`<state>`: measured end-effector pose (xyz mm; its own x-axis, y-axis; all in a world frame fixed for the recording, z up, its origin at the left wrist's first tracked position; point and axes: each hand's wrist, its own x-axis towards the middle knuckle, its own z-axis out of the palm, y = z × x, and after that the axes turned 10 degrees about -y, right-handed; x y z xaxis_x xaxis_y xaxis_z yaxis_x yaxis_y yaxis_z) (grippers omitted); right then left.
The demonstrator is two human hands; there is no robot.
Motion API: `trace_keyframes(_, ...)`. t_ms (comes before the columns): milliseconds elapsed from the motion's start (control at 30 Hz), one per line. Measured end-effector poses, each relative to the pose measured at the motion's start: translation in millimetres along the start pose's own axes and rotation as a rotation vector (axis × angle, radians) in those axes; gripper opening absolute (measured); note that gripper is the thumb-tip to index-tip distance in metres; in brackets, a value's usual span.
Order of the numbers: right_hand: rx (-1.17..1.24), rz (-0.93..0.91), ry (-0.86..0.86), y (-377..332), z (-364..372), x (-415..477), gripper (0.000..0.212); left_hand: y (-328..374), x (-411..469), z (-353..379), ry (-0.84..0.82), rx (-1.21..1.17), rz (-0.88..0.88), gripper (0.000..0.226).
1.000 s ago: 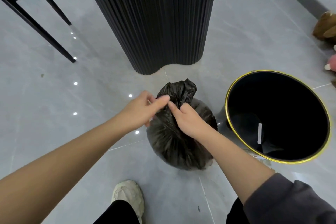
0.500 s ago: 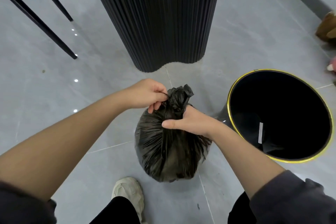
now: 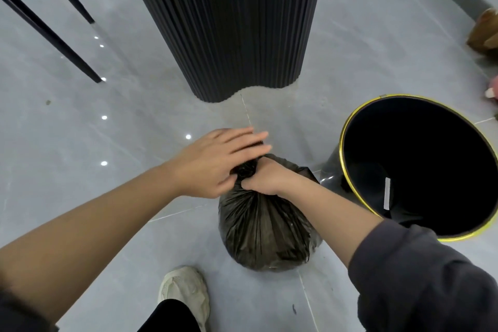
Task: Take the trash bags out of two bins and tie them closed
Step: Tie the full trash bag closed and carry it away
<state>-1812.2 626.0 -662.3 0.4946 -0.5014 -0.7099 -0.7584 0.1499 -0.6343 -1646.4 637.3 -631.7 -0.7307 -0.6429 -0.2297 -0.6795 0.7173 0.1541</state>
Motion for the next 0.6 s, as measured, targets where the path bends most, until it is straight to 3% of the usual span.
trace_keyframes(167, -0.155, 0.090, -0.025, -1.7, -3.6, 13.9, 0.014, -7.8, 15.5, 28.8, -0.140, 0.116, -0.026, 0.074)
trace_keyframes(233, -0.152, 0.118, -0.026, -1.4, -2.3, 20.8, 0.004, -11.1, 23.4, 35.9, -0.144, 0.046, -0.089, 0.054)
trace_keyframes(300, -0.144, 0.105, 0.000, 0.1, 0.7, 26.5, 0.017, -10.0, 28.4, 33.3, -0.155, -0.031, -0.159, 0.029)
trace_keyframes(367, -0.122, 0.064, 0.070, 4.4, 3.3, 29.5, 0.025, -10.5, 30.1, 28.0, -0.193, -0.133, -0.256, 0.018)
trace_keyframes(500, -0.312, -0.087, 0.304, 14.5, 4.0, 27.1, 0.025, -19.6, 28.4, 12.7, -0.333, -0.746, -0.533, 0.028)
trace_keyframes(600, -0.534, -0.213, 0.503, 18.9, 4.1, 28.2, 0.026, -18.3, 28.7, 3.4, -0.269, -1.182, -0.712, 0.026)
